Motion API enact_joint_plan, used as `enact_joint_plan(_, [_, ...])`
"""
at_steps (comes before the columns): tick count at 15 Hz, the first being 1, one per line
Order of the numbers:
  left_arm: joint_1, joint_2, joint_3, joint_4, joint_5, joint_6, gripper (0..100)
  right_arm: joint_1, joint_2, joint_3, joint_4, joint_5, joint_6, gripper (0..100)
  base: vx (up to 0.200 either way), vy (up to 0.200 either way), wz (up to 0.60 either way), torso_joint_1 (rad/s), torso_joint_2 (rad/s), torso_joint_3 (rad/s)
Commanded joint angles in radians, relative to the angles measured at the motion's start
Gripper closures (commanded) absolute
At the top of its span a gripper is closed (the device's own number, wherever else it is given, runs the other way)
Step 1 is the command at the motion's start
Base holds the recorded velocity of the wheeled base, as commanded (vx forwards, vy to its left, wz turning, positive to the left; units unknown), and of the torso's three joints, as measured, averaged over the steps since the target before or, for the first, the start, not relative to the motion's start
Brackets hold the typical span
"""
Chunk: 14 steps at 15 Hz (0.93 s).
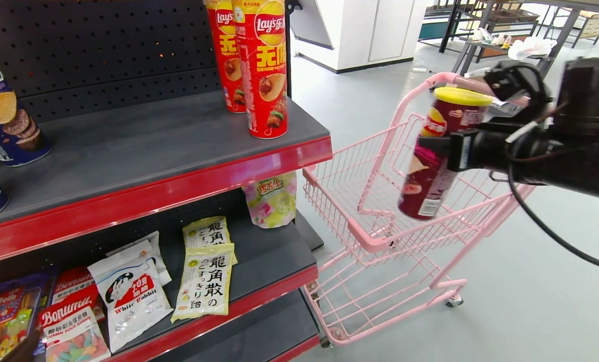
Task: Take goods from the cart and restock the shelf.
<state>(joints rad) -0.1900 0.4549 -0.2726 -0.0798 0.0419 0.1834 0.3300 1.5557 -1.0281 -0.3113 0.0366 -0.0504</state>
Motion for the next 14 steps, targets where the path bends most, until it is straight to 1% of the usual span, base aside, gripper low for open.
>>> enact_joint_plan(1, [0.0,0.007,-0.005,-0.003,-0.014,-0.001,0,0.034,-0.375,0.241,0.124,0.003,-0.042,100,0.0,0.0,0.0,0.0,0.0,0.0])
enact_joint_plan(2, [0.0,0.015,-0.008,0.0,-0.016,-0.001,0,0.038,-0.431,0.298,0.124,-0.004,-0.043,100,0.0,0.0,0.0,0.0,0.0,0.0])
enact_joint_plan(3, [0.001,0.027,-0.008,0.0,-0.014,0.005,0,0.03,-0.477,0.327,0.129,-0.023,-0.045,100,0.0,0.0,0.0,0.0,0.0,0.0])
enact_joint_plan(4, [0.001,0.034,-0.011,0.0,-0.013,0.024,0,0.018,-0.497,0.335,0.132,-0.026,-0.045,100,0.0,0.0,0.0,0.0,0.0,0.0])
enact_joint_plan(6, [0.001,0.051,-0.014,0.0,-0.013,0.073,0,-0.009,-0.511,0.365,0.13,-0.027,-0.052,100,0.0,0.0,0.0,0.0,0.0,0.0])
enact_joint_plan(8, [0.003,0.054,-0.016,0.0,-0.004,0.074,0,-0.011,-0.533,0.391,0.13,-0.027,-0.075,100,0.0,0.0,0.0,0.0,0.0,0.0])
enact_joint_plan(11, [0.004,0.054,-0.025,0.0,0.004,0.074,0,-0.011,-0.546,0.407,0.13,-0.027,-0.077,100,-0.2,0.0,0.0,0.004,0.0,-0.001])
enact_joint_plan(14, [0.003,0.048,-0.02,0.0,0.0,0.074,0,-0.012,-0.549,0.407,0.13,-0.027,-0.077,100,-0.2,0.0,0.0,0.001,0.0,0.005])
